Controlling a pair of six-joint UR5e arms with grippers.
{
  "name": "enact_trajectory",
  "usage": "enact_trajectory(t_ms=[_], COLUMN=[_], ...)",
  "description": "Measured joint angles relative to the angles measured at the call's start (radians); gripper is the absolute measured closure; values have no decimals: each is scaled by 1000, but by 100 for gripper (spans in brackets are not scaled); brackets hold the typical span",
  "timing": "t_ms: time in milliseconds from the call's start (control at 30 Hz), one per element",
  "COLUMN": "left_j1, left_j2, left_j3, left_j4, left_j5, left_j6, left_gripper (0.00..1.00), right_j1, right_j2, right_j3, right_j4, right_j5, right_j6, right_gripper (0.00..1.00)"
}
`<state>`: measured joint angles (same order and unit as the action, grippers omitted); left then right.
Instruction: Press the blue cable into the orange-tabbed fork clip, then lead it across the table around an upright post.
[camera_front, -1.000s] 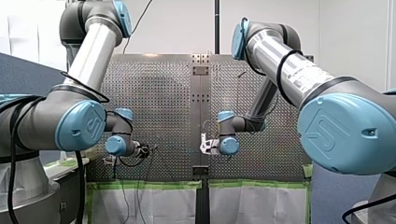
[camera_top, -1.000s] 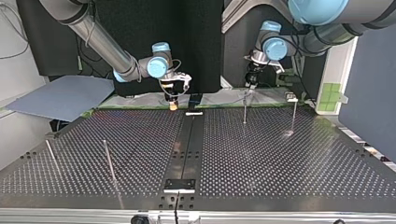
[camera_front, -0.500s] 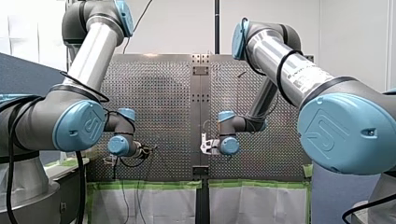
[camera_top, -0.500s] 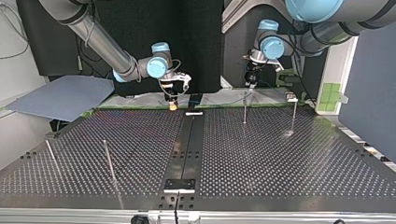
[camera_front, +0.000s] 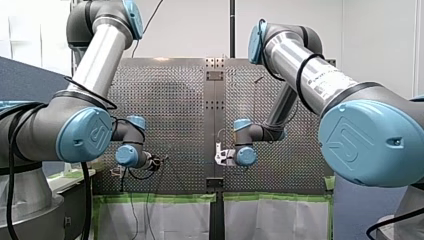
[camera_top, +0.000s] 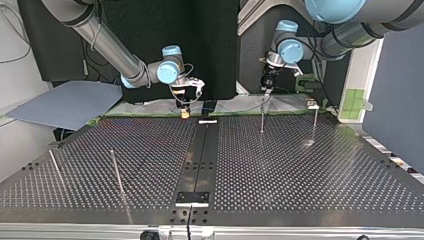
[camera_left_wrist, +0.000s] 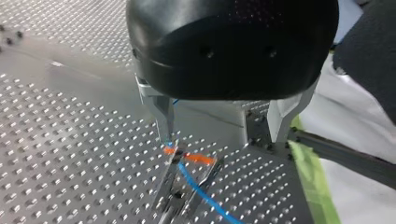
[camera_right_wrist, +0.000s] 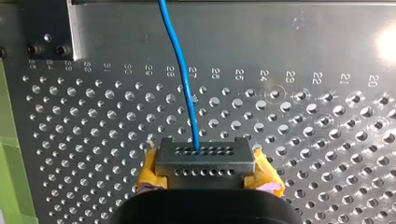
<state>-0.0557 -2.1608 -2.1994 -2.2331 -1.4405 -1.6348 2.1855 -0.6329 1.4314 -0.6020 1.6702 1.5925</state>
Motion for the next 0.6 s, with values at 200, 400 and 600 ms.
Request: enact_trajectory(t_ms=[200, 400, 600], left_j1=[-26, -53, -86], left_j2=[0, 0, 1], left_j3=[0, 13, 42], left_j4=[-11, -3, 0], left_j5=[-4, -33, -69], left_j6=[45, 48, 28], left_gripper=[0, 0, 0], right_j1=[0, 1, 5], right_j2=[0, 0, 1], right_j3=[0, 0, 0], right_j4=[4, 9, 11], right_j5=[-1, -1, -3], right_j6=[-1, -1, -1], right_gripper=[100, 100, 100])
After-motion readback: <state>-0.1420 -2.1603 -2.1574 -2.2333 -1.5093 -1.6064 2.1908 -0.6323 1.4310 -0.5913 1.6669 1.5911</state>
